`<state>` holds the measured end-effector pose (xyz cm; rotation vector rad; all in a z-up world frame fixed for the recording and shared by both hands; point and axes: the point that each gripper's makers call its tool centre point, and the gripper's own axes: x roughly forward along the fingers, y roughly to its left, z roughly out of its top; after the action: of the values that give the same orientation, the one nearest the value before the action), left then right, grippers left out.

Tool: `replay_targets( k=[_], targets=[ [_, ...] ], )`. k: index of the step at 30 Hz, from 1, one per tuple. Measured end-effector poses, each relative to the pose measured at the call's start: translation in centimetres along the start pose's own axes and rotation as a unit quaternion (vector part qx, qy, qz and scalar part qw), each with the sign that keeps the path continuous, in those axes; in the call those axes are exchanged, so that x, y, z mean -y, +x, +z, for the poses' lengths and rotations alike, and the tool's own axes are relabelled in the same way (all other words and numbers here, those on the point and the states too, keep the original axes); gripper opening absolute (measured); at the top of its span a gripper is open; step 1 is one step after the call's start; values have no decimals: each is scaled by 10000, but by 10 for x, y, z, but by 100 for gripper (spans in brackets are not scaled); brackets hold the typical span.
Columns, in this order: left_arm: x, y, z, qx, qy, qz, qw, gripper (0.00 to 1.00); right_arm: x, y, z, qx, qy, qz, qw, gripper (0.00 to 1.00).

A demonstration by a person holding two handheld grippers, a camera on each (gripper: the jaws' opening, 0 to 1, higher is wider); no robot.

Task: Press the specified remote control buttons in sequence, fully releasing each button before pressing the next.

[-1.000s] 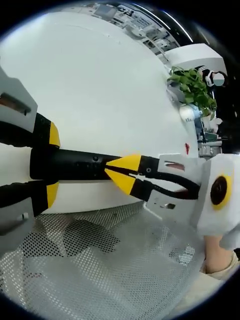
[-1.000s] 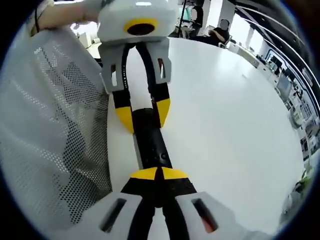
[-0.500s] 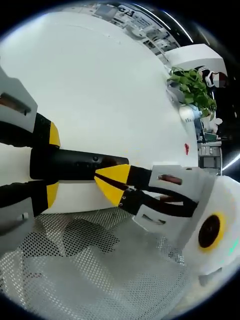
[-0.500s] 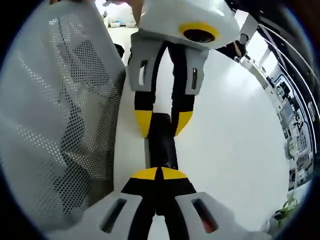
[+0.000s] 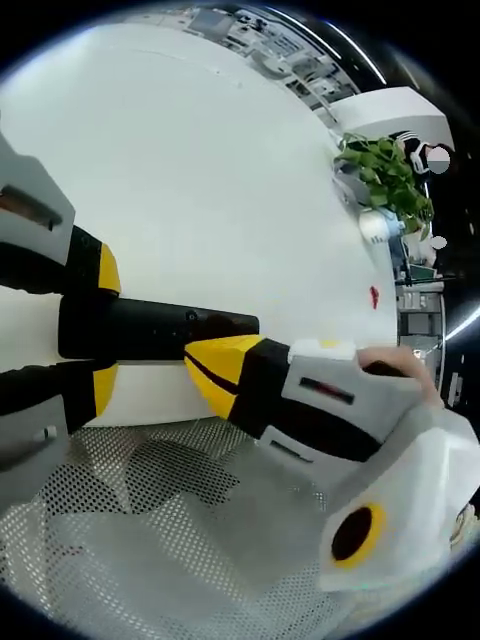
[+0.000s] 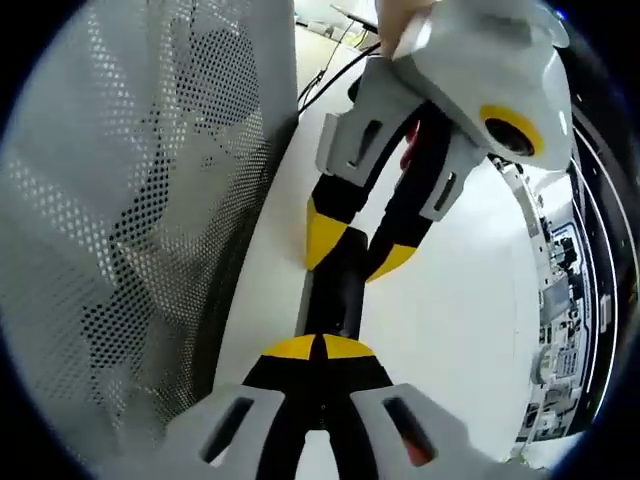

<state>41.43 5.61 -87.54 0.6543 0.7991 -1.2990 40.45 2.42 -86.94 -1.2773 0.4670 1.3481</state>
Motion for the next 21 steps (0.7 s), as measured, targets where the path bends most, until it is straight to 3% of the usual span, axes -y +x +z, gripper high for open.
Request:
replay_targets(
  k=[4,6,8,9,11,14,21],
  targets=[
    [0,0,0,-6,6,5,10000,25,0,-1,0,-9,-33,6,10000,0],
    [0,0,0,-2,2,9,10000,25,1,0,0,25,160,19,9999,0],
    [0,0,0,6,-2,17,10000,25,1,0,1,163,798,76,9966,0],
    [0,0,0,15,-6,20,10000,25,1,0,5,389,1446,217,9885,0],
    [0,0,0,27,-19,27,10000,25,3,0,3,536,2007,390,9774,0],
    [0,0,0,48,-42,37,10000,25,6,-1,1,578,2096,436,9751,0],
    [0,0,0,65,-63,41,10000,25,7,-1,-1,456,1968,330,9788,0]
  ],
)
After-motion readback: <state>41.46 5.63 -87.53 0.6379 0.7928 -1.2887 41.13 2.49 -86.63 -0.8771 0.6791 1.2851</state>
